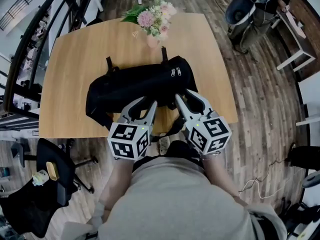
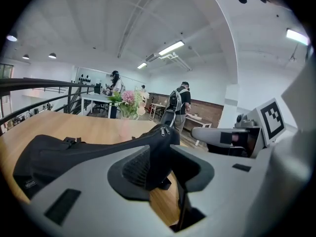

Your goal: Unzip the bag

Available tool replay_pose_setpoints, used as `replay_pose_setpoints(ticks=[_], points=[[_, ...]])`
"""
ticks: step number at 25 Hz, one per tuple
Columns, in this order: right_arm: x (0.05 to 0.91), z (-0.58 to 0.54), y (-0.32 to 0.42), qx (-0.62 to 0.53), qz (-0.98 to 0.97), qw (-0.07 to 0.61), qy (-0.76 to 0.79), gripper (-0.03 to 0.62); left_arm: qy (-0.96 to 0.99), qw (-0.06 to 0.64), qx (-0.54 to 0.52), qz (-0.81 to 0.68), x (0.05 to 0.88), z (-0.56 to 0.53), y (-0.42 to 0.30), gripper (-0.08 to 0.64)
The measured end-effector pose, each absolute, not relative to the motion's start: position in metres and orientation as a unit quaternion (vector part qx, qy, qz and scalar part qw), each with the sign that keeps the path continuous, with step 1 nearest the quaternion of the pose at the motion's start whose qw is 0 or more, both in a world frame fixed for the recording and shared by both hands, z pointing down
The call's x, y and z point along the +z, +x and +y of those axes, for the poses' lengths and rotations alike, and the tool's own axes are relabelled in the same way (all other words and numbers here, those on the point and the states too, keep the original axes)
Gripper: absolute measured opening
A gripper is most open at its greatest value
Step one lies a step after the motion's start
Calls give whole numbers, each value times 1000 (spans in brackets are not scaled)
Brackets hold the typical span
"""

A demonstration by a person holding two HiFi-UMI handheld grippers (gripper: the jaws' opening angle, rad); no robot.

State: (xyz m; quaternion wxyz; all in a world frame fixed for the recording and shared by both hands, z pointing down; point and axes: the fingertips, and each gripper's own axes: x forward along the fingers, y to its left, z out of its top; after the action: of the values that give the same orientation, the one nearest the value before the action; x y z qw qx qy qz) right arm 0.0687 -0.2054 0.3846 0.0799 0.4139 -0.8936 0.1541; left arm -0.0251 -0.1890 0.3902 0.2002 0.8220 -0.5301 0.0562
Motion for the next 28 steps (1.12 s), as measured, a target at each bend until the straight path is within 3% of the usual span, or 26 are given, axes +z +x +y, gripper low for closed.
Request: replay_pose_setpoints(ticks=[19, 28], points=[[398, -276, 100, 160, -892, 90, 412, 118, 845, 129, 95, -510, 386, -268, 22, 132], [413, -284, 104, 181, -886, 98, 416, 133, 860, 57, 161, -480, 389, -283, 41, 133]])
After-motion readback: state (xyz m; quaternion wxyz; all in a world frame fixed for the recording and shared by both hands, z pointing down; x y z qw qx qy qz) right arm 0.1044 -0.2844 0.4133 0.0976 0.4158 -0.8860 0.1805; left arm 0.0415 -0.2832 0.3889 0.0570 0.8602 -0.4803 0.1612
